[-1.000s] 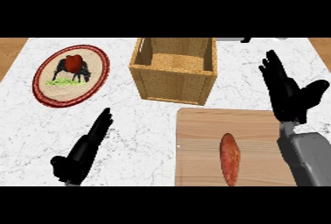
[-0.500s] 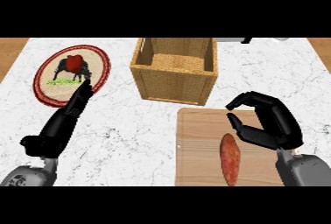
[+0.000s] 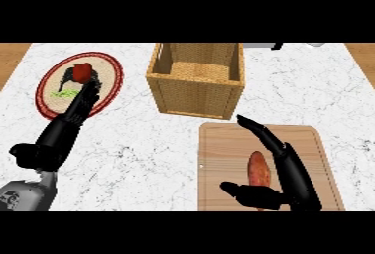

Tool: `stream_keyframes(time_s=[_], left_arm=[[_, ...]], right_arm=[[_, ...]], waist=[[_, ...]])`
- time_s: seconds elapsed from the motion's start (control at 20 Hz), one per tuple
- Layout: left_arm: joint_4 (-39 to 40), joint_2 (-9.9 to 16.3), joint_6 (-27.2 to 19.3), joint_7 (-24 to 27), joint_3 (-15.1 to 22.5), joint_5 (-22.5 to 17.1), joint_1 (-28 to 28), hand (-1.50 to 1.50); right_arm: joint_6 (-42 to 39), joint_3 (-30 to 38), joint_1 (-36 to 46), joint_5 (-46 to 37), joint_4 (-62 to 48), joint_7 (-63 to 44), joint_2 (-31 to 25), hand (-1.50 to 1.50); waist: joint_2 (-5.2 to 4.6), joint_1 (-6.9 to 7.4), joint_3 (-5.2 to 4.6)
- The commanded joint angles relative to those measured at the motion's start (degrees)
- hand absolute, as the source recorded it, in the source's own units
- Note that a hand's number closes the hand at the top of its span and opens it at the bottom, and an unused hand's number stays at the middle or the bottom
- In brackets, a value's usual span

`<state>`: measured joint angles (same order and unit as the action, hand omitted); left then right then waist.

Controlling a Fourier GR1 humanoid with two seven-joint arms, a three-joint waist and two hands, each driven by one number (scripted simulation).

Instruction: Pick the sweet potato from the cutting board and place it in the basket

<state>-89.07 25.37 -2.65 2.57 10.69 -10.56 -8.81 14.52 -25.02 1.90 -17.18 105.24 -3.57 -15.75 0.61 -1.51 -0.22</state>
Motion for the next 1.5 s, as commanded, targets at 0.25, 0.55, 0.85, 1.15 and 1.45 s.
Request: stream_keyframes(time_s=[0.25, 0.55, 0.85, 1.15, 1.45], left_arm=[[-1.02, 0.42, 0.18, -0.12, 0.10, 0.79, 2.05, 0.00], [-0.41, -0.09, 1.41, -0.97, -0.45, -0.23, -0.59, 0.00], [0.79, -1.28, 1.38, 1.16, -0.53, 1.44, 0.37, 0.00], [-3.04, -1.53, 2.64, -2.70, -1.56, 1.56, -0.27, 0.00], [1.87, -4.20, 4.01, 1.60, -2.24, 5.50, -0.21, 0.00]], right_arm=[[-13.01, 5.71, 3.13, -15.41, 14.82, -28.21, -18.81, -1.50], [-33.56, 4.68, 5.86, -1.03, 23.53, -44.97, -23.51, -1.50], [-42.36, 12.12, 8.61, 19.40, 34.19, -61.36, -26.68, -1.50], [-40.57, 22.34, 4.04, 29.51, 39.42, -63.18, -32.44, -1.50], [-39.64, 22.63, 0.66, 22.56, 37.60, -57.41, -27.09, -1.50]], waist=[[0.45, -0.25, -0.28], [-0.29, 0.75, -0.10], [-0.48, 1.07, 0.04], [-0.42, 1.03, 0.17], [-0.58, 1.30, 0.19]])
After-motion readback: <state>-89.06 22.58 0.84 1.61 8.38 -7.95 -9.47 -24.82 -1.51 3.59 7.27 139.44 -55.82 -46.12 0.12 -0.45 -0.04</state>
